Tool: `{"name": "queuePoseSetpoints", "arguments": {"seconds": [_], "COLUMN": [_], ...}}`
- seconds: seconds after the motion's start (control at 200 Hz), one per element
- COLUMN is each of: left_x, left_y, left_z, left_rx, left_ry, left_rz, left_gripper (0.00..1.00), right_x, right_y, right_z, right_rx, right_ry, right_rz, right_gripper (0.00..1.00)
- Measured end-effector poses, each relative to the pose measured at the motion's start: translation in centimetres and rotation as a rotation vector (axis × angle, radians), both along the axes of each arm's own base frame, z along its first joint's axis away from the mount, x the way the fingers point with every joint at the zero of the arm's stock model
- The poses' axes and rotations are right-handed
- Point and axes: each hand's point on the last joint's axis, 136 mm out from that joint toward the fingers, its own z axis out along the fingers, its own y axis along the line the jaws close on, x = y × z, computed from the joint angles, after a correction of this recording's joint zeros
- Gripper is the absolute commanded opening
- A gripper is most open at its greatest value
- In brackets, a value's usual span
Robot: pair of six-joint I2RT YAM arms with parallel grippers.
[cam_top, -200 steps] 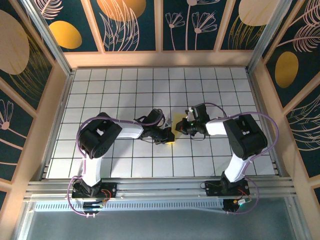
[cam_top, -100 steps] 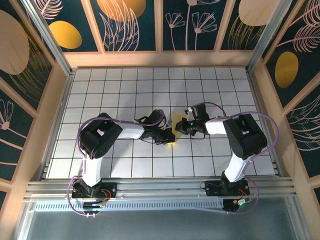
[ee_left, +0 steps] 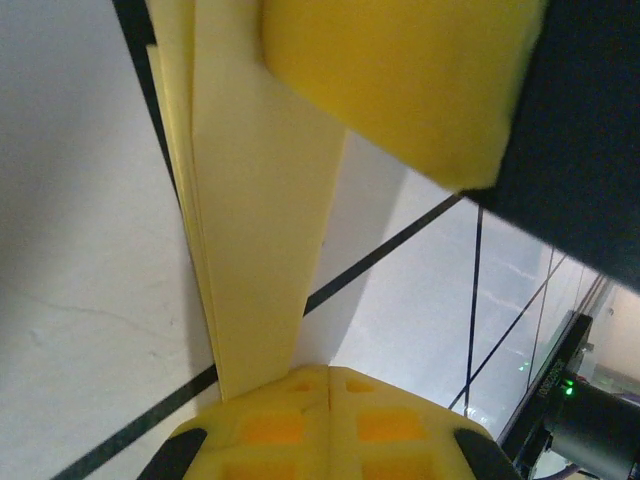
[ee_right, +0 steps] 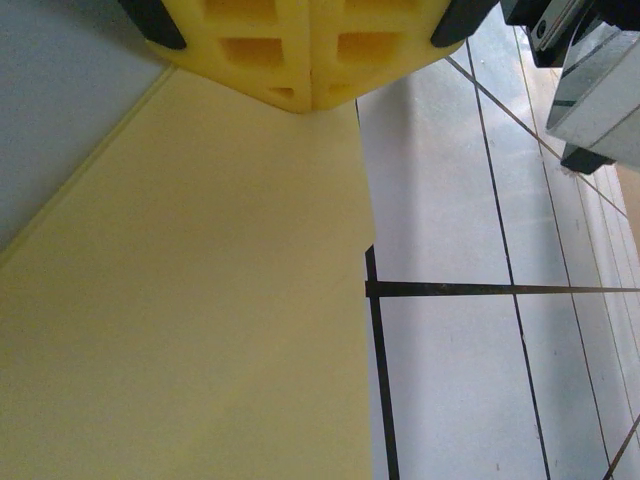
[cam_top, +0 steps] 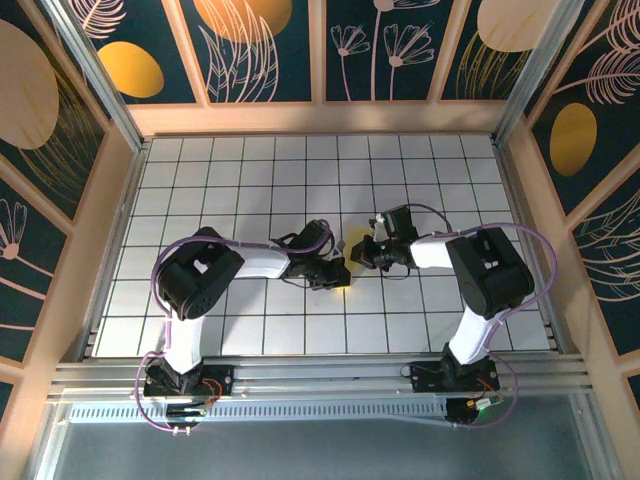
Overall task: Fold a paper plane with a square sheet of paper (fold left side to right side)
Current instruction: Fold the wing for the fifth time at the center of the table.
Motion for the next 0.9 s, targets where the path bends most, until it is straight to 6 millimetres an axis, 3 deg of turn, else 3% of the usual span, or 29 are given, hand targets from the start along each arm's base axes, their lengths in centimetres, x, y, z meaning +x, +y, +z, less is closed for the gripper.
{"name": "queuePoseSetpoints", "arguments": {"seconds": [0.375,0.515,0.721,0.901], "left_x": [-2.2,-2.5,-0.1,1.7], "left_y": [1.1,1.5,1.7,0.8], "left_z": [-0.1,0.8,4.2,4.3], "left_rx": [0.011,0.005,-0.058,-0.063], "left_ry": [0.023,0.026,-0.029,-0.048], "left_rz": [-0.023,-0.016,0.024,0.025], "left_gripper": [0.04,0.03,0.03,0.02], "right_x": [0.0,0.0,0.0,0.0], "right_y": [0.0,0.0,0.1,0.1], "right_z": [0.0,0.0,0.0,0.0], "right_rx": [0.0,0.0,0.0,0.0], "right_ry": [0.0,0.0,-0.001,0.0], "right_rz": [0.001,0.001,0.002,0.003], "right_gripper": [0.0,0.0,0.0,0.0]}}
